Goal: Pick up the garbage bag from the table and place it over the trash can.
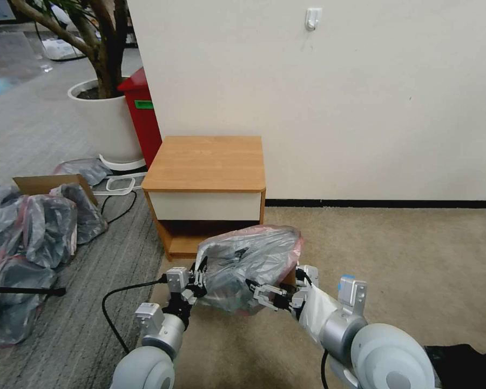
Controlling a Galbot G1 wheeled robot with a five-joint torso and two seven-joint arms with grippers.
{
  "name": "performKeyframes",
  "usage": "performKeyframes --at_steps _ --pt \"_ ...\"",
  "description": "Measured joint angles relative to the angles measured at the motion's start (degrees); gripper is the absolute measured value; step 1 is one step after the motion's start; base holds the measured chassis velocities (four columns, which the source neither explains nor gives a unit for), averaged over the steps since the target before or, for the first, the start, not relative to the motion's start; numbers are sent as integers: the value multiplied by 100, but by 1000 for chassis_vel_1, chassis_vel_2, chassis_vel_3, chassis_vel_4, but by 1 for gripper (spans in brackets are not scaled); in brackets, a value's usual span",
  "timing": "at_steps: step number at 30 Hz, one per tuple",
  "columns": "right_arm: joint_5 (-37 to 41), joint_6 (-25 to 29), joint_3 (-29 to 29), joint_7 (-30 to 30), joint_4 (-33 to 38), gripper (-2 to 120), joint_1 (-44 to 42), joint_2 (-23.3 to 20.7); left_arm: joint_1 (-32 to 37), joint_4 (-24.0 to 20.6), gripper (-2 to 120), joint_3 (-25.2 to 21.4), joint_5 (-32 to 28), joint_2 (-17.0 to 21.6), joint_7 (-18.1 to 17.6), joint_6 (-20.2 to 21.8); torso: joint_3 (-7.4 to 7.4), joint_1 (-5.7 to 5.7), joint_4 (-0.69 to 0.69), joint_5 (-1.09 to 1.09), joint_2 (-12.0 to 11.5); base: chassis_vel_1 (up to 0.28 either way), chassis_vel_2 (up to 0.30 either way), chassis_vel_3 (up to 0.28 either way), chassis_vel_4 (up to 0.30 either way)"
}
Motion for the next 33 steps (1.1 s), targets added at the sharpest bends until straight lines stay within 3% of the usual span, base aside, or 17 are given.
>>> performKeyframes --at_steps 3,10,25,33 --pt "-14 52 -2 -58 -48 86 2 60 -2 0 8 19 -205 -25 -71 58 0 0 0 0 0 0 0 0 0" --pt "-214 155 24 -304 -94 53 -66 271 -65 -87 8 43 -1127 -57 -503 435 0 0 0 0 0 0 0 0 0" --pt "-286 243 45 -556 -127 1 -50 308 -203 -43 8 108 -1606 -88 -780 675 0 0 0 0 0 0 0 0 0" --pt "-315 250 183 -573 -12 0 -175 269 -305 15 8 -58 -1877 -102 -891 745 0 0 0 0 0 0 0 0 0"
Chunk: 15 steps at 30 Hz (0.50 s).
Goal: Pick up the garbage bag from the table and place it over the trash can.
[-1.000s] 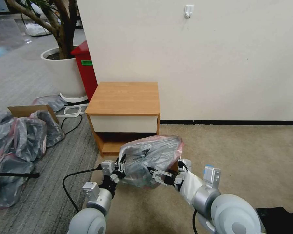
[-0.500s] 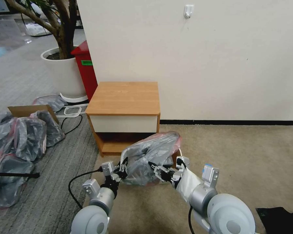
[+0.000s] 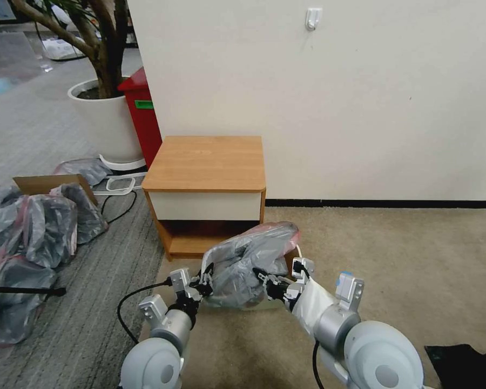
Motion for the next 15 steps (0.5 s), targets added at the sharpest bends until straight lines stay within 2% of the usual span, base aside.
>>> performKeyframes --at_steps 15 --pt "2 37 215 -7 277 0 -330 -376 -50 4 8 -479 -651 45 -38 143 0 0 0 0 0 0 0 0 0"
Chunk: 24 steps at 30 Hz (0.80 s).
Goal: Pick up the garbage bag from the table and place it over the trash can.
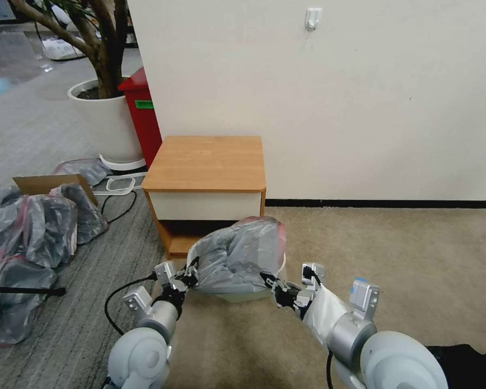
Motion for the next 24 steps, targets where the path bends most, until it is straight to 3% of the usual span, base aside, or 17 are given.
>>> performKeyframes --at_steps 7,24 --pt "-97 54 107 12 -157 0 -37 -20 49 -58 8 -144 -301 22 5 68 0 0 0 0 0 0 0 0 0" --pt "-293 173 257 15 -124 0 -156 -93 96 -110 8 -229 -387 68 66 73 0 0 0 0 0 0 0 0 0"
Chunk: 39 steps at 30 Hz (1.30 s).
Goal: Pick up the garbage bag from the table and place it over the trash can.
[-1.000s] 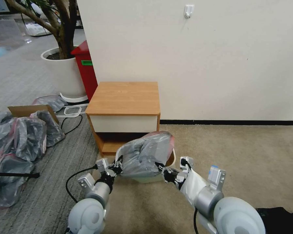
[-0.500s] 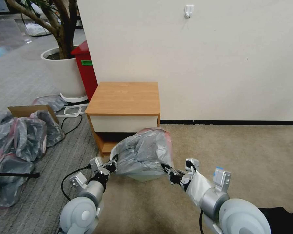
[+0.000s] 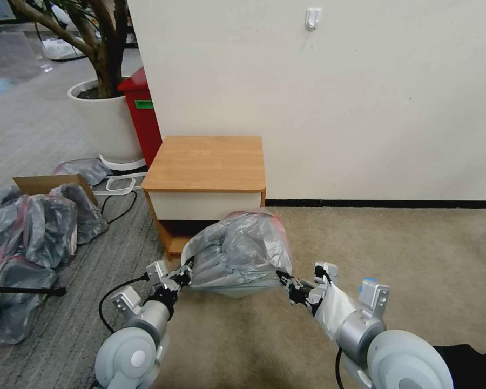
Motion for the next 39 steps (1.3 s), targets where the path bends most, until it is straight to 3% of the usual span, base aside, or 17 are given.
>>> performKeyframes --at_steps 3,5,6,9,16,19,23,27,39 --pt "-224 29 22 -23 116 14 -240 -2 0 3 8 -42 -22 3 -25 -1 0 0 0 0 0 0 0 0 0" --pt "-224 29 22 -23 116 14 -240 -2 0 3 8 -42 -22 3 -25 -1 0 0 0 0 0 0 0 0 0" --pt "-410 73 56 -64 242 23 -460 3 -1 35 8 -74 -56 1 -49 -1 0 0 -1 0 0 0 0 0 0" --pt "-487 118 119 -100 345 32 -596 45 2 48 8 -93 -88 -2 -64 -2 0 0 -1 -1 0 0 0 0 0" --pt "-476 727 832 -788 554 60 -667 563 115 52 8 -137 -257 -14 -96 17 0 0 -1 -1 0 0 0 0 0" --pt "-393 901 866 -947 345 68 -380 822 150 36 8 -135 -303 -17 -100 31 0 0 -1 -2 1 0 0 0 0" --pt "-305 1129 596 -1055 -459 87 182 1551 213 2 8 -111 -382 -17 -100 47 0 0 1 0 0 0 0 0 0" --pt "-120 1157 481 -1055 -777 98 343 1831 220 -19 8 -103 -425 -12 -101 54 0 0 0 0 0 0 0 0 0" --pt "245 1197 417 -1014 -1225 98 528 2043 189 -34 8 -72 -513 -72 -85 66 0 0 0 -1 0 0 0 0 0"
